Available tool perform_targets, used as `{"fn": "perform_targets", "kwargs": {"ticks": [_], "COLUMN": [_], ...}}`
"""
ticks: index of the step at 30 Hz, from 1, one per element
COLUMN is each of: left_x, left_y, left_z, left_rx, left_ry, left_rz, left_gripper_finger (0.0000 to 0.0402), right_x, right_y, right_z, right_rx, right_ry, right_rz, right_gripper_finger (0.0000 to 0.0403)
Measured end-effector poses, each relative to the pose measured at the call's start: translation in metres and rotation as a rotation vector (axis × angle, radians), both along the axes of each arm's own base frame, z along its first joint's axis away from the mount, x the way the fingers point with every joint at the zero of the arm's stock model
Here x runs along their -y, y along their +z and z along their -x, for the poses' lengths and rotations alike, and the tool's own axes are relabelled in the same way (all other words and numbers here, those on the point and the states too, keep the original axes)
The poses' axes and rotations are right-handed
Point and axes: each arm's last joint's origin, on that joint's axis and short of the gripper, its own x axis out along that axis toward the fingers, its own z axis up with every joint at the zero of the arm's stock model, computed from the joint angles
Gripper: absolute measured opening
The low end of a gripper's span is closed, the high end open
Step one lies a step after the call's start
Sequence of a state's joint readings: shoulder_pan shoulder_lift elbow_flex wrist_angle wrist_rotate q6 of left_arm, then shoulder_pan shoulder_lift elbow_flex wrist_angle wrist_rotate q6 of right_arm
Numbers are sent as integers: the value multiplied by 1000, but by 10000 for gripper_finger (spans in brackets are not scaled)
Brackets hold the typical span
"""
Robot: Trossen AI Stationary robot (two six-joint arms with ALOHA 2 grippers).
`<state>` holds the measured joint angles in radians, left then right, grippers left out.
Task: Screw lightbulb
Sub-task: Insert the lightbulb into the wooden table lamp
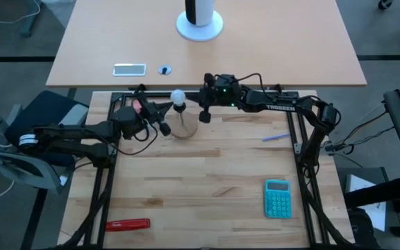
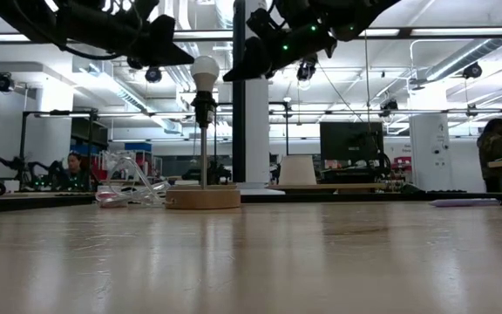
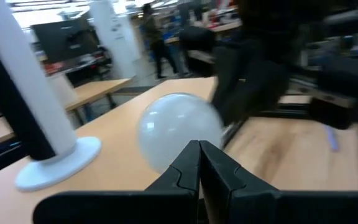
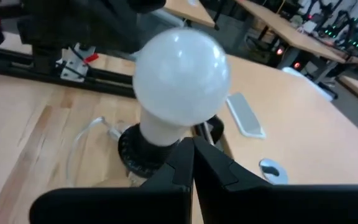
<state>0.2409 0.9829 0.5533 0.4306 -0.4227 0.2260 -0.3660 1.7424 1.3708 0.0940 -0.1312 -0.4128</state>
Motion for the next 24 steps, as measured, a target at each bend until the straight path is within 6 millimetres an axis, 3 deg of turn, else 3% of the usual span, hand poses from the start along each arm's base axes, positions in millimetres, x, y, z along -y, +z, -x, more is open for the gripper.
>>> {"fn": "perform_targets", "kwargs": {"ticks": [24], "left_x": [-2], "left_y": [-4], "left_z": [-4], "left_rx": [-3], "left_ry": [17], "left_rz": [8], "left_gripper_finger": [0], "right_x": [-12], "right_y": [1], "right_z": [-5], "right_rx": [35], "right_ry": [146], "right_rz": [-34], "right_gripper_finger": [2]}}
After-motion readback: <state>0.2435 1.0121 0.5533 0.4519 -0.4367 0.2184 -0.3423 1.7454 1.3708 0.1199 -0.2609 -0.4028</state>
